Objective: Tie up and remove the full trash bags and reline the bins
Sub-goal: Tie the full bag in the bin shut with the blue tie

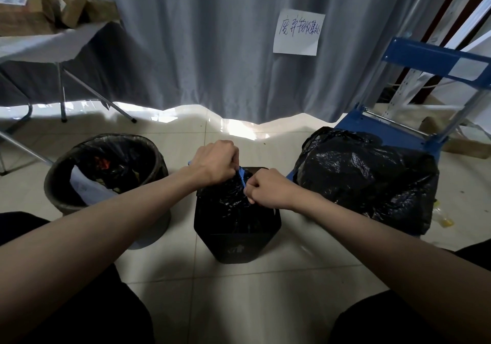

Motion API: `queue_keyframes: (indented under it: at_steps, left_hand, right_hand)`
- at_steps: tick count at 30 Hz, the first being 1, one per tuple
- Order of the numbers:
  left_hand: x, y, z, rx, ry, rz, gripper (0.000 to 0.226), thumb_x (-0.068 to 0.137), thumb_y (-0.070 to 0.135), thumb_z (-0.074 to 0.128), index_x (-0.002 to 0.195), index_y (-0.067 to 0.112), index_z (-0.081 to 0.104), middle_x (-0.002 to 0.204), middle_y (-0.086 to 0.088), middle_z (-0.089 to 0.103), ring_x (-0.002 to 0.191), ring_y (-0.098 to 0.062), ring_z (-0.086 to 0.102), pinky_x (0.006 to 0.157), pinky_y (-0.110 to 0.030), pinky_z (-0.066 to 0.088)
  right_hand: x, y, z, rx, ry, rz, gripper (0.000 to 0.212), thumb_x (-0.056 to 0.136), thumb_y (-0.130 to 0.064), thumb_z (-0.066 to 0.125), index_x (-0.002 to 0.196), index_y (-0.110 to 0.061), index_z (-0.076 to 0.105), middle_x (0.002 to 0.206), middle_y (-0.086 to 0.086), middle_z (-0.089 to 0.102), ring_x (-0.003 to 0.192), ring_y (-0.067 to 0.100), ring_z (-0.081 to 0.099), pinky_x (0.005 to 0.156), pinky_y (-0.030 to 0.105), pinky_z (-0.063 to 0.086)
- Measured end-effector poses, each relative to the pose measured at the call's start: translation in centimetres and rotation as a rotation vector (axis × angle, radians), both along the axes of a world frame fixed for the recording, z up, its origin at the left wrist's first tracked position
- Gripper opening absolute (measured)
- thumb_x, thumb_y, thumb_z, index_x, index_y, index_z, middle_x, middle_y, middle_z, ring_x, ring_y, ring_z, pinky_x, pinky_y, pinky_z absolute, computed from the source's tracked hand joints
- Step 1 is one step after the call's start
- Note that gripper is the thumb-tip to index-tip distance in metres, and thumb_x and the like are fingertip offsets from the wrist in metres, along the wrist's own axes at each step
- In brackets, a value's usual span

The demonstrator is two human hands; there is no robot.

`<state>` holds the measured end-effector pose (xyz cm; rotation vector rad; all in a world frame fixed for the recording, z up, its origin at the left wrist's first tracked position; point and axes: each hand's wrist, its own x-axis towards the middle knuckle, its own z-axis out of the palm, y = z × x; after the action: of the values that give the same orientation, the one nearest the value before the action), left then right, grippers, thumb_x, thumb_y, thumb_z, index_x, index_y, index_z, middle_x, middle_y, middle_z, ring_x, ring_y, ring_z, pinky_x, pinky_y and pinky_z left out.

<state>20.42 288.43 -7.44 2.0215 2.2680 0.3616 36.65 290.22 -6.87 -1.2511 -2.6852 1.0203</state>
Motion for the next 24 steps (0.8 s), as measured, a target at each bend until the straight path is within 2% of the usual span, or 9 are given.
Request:
queue_keyframes:
  at_steps: [4, 7, 8, 10, 12, 14, 17, 19, 24]
  left_hand:
    - [-0.5, 0.2, 0.1, -0.005, -0.017, 0.031, 0.012, 0.081, 0.022, 0.068, 0.072, 0.028, 0.063, 0.097, 0.007, 0.064, 0.088, -0.022, 0.062, 0.069, -0.031, 0.040]
    - [-0.9, 0.3, 0.5, -0.026, -0.045, 0.050, 0.010, 0.082, 0.025, 0.068, 0.074, 0.031, 0.066, 0.096, 0.007, 0.066, 0.091, -0.021, 0.062, 0.068, -0.030, 0.040]
    - [-1.0, 0.3, 0.7, -0.030, -0.059, 0.054, 0.007, 0.082, 0.026, 0.069, 0.076, 0.031, 0.068, 0.094, 0.007, 0.066, 0.090, -0.021, 0.062, 0.067, -0.030, 0.039]
    - [-1.1, 0.2, 1.3, -0.041, -0.095, 0.055, 0.004, 0.081, 0.032, 0.072, 0.079, 0.030, 0.071, 0.089, 0.006, 0.067, 0.088, -0.020, 0.062, 0.066, -0.029, 0.040]
    - [-1.1, 0.1, 1.8, -0.060, -0.117, 0.040, 0.007, 0.082, 0.035, 0.074, 0.080, 0.029, 0.072, 0.089, 0.006, 0.069, 0.088, -0.019, 0.063, 0.066, -0.029, 0.042]
    - [-1.2, -0.2, 2.4, -0.079, -0.125, 0.020, 0.004, 0.083, 0.032, 0.072, 0.082, 0.029, 0.072, 0.091, 0.006, 0.069, 0.090, -0.019, 0.063, 0.068, -0.030, 0.043]
    - [-1.7, -0.8, 3.1, -0.117, -0.128, 0.005, 0.005, 0.083, 0.028, 0.071, 0.078, 0.030, 0.072, 0.089, 0.007, 0.069, 0.089, -0.018, 0.063, 0.070, -0.031, 0.047]
    - [-2.4, -1.1, 3.6, -0.149, -0.132, 0.003, 0.009, 0.082, 0.025, 0.072, 0.075, 0.030, 0.072, 0.081, 0.010, 0.069, 0.087, -0.016, 0.065, 0.071, -0.031, 0.050]
    - [-3.8, -1.1, 5.0, -0.190, -0.191, 0.002, 0.011, 0.079, 0.026, 0.078, 0.069, 0.028, 0.074, 0.062, 0.012, 0.069, 0.071, -0.004, 0.063, 0.079, -0.038, 0.056]
  right_hand:
    - [0.4, 0.7, 0.0, -0.017, 0.084, -0.055, 0.034, 0.091, -0.017, 0.055, 0.059, -0.016, 0.066, 0.053, -0.004, 0.056, 0.053, 0.016, 0.047, 0.052, 0.025, 0.039]
    - [0.5, 1.5, -0.2, -0.035, 0.278, -0.204, 0.024, 0.084, -0.024, 0.067, 0.063, -0.015, 0.070, 0.049, -0.009, 0.055, 0.049, 0.005, 0.048, 0.051, 0.014, 0.038]
    - [0.4, 1.8, -0.2, -0.079, 0.367, -0.260, 0.020, 0.081, -0.025, 0.071, 0.064, -0.015, 0.071, 0.052, -0.010, 0.057, 0.052, 0.004, 0.050, 0.056, 0.016, 0.041]
    - [0.1, 2.2, -0.3, -0.194, 0.524, -0.352, 0.015, 0.077, -0.024, 0.074, 0.065, -0.017, 0.071, 0.062, -0.003, 0.062, 0.065, 0.012, 0.055, 0.065, 0.027, 0.044]
    - [-0.1, 2.4, -0.1, -0.302, 0.623, -0.403, 0.012, 0.080, -0.018, 0.073, 0.069, -0.014, 0.071, 0.069, 0.006, 0.059, 0.068, 0.019, 0.050, 0.064, 0.031, 0.039]
    - [-0.5, 2.5, -0.1, -0.392, 0.664, -0.435, 0.011, 0.083, -0.013, 0.073, 0.073, -0.009, 0.070, 0.074, 0.010, 0.058, 0.068, 0.019, 0.051, 0.059, 0.026, 0.040]
    - [-1.2, 2.9, -0.2, -0.484, 0.695, -0.453, 0.013, 0.087, -0.011, 0.070, 0.075, -0.012, 0.067, 0.087, 0.011, 0.070, 0.075, 0.015, 0.065, 0.055, 0.014, 0.045]
    - [-1.5, 3.1, -0.4, -0.519, 0.702, -0.433, 0.011, 0.090, -0.012, 0.069, 0.079, -0.011, 0.066, 0.086, 0.010, 0.072, 0.073, 0.014, 0.069, 0.052, 0.013, 0.045]
    - [-2.3, 3.2, -1.0, -0.498, 0.659, -0.368, 0.012, 0.088, -0.012, 0.072, 0.078, -0.004, 0.074, 0.072, 0.008, 0.067, 0.058, 0.010, 0.056, 0.046, 0.015, 0.041]
